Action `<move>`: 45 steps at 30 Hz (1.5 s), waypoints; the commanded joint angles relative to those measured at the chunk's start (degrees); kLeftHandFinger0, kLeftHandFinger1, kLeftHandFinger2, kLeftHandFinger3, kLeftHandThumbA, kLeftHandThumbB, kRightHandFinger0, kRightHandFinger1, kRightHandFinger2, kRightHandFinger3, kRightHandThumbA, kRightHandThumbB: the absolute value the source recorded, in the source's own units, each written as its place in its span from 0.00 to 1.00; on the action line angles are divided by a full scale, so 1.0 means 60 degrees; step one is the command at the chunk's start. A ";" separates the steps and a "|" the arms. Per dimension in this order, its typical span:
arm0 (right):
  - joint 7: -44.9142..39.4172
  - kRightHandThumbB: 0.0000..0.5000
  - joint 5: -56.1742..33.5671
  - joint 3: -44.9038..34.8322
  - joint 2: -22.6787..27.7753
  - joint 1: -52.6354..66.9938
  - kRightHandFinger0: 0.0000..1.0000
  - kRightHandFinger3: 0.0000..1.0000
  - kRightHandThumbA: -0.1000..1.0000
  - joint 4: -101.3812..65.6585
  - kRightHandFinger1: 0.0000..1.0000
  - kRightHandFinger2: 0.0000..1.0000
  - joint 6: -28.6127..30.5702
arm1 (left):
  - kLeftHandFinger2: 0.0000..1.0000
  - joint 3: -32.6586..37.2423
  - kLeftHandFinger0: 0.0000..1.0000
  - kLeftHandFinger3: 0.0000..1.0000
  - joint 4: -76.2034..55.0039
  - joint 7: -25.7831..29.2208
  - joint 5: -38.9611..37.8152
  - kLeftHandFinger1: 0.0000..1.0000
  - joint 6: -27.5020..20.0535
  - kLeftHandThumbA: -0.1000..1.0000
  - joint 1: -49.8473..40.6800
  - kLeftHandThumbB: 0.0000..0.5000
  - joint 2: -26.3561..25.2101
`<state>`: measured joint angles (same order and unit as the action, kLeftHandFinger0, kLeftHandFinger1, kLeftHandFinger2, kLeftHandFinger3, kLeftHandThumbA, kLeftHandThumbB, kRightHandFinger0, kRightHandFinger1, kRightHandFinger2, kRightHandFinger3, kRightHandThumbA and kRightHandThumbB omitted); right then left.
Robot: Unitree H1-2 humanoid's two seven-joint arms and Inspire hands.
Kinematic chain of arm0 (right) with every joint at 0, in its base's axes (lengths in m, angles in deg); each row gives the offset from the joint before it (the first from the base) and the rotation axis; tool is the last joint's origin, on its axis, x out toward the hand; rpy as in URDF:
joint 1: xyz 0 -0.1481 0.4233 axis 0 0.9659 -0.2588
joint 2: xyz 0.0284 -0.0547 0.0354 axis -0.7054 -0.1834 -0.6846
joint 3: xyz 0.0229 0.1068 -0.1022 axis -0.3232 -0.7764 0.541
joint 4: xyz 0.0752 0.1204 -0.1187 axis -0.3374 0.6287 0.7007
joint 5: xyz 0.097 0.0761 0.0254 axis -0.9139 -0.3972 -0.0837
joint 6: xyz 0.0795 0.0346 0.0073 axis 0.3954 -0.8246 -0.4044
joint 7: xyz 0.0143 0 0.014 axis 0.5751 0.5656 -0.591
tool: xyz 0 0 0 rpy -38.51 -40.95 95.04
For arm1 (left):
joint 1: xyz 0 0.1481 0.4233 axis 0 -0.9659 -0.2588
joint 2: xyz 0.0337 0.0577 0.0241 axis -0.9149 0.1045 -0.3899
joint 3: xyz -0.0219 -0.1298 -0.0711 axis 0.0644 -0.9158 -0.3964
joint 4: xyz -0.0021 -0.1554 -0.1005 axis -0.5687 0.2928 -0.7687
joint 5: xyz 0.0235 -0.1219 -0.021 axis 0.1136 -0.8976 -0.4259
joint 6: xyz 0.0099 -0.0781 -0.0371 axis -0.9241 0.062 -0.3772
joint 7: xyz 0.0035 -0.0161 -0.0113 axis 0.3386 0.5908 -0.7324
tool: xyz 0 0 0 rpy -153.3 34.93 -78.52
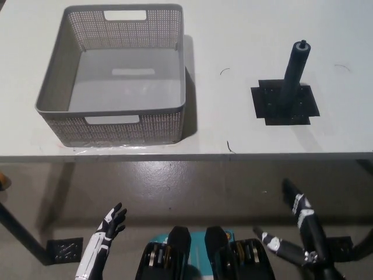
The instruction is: Use the right hand to pick up a electric screw driver and put it into a container on the left side
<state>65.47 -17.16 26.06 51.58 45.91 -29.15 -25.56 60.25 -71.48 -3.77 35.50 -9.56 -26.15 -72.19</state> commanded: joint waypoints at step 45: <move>-0.0052 0.42 -0.2644 -0.2356 -0.0093 -0.5302 1.00 1.00 1.00 0.2622 1.00 1.00 -0.1370 | 1.00 0.0067 1.00 1.00 -0.0098 -0.0353 -0.0069 1.00 -0.0868 1.00 -0.0116 0.48 -0.0069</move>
<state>65.89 -30.28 13.22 51.60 19.04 -15.60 -37.05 60.40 -70.94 -4.95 36.19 -12.31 -26.99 -72.20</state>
